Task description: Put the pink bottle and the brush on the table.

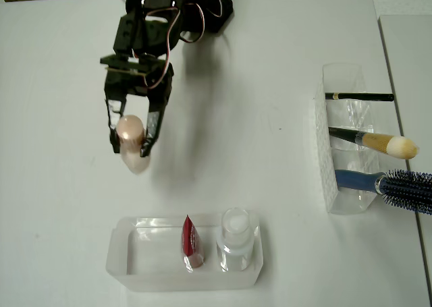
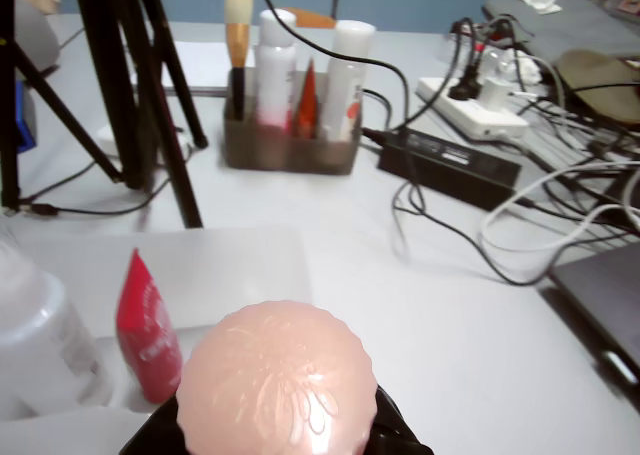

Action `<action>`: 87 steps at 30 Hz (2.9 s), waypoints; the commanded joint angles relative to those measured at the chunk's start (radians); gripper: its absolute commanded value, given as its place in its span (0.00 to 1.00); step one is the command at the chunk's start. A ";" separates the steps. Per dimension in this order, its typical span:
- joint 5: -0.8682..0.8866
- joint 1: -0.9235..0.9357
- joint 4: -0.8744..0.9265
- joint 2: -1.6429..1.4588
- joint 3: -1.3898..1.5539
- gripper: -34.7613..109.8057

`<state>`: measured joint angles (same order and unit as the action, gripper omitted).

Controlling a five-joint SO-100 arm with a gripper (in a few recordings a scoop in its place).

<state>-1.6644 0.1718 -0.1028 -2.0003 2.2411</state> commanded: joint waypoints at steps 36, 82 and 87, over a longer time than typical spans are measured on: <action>-0.101 0.568 -0.192 -0.434 0.538 0.24; 0.017 0.833 -0.781 0.051 0.647 0.24; 0.021 0.833 -0.811 0.075 0.630 0.24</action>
<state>-1.6429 0.9925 -0.8667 -1.9236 2.9192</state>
